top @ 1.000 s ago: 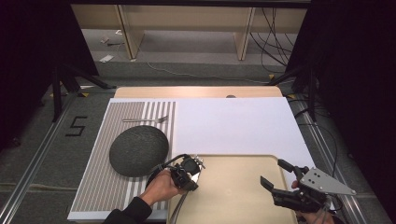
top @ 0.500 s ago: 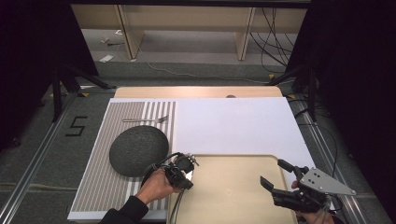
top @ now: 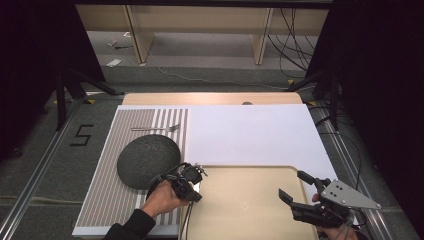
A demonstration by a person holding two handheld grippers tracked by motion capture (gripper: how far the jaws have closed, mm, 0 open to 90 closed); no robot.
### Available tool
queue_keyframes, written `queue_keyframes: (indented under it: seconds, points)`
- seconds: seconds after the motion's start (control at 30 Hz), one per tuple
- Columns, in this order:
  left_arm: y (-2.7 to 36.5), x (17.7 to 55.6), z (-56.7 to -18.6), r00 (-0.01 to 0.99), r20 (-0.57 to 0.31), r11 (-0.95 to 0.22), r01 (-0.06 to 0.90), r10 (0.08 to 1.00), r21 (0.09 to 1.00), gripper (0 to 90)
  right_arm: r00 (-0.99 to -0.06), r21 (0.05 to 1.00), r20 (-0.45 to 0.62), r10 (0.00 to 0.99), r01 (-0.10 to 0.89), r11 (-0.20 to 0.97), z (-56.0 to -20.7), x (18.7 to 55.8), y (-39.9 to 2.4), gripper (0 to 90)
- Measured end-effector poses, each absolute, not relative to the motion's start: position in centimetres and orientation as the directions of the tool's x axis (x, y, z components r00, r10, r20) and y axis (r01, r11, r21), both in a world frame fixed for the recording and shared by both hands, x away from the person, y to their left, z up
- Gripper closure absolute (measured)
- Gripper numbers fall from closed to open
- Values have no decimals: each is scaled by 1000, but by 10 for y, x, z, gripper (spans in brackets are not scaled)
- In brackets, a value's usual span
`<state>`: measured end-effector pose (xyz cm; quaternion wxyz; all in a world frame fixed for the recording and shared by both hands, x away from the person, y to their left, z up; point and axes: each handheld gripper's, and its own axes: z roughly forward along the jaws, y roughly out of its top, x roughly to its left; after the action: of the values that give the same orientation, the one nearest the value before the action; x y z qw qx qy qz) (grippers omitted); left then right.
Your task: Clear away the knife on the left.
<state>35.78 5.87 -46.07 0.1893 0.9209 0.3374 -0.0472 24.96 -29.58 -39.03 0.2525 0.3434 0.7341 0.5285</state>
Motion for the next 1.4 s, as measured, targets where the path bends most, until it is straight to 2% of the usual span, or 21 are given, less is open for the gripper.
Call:
queue_keyframes:
  seconds: [0.5,0.63,0.73,0.8,0.97,1.4]
  points:
    - [69,357,-461,762,-230,-692,647,605,321,892,-637,949,-7,771,238,205,-390,250,-296,205]
    - [70,357,-462,761,-258,-691,648,595,321,846,-637,949,-8,771,238,206,-390,250,-296,205]
    - [70,357,-461,765,-273,-694,645,584,320,764,-637,949,-8,771,238,206,-390,250,-296,205]
    - [69,356,-461,752,-305,-678,659,584,326,667,-637,949,-8,771,237,206,-390,250,-296,205]
    - [66,353,-457,758,-315,-671,652,571,353,475,-637,949,-9,771,237,207,-390,250,-296,205]
    - [65,349,-449,771,-354,-636,637,529,435,302,-638,949,-7,770,237,206,-390,250,-296,205]
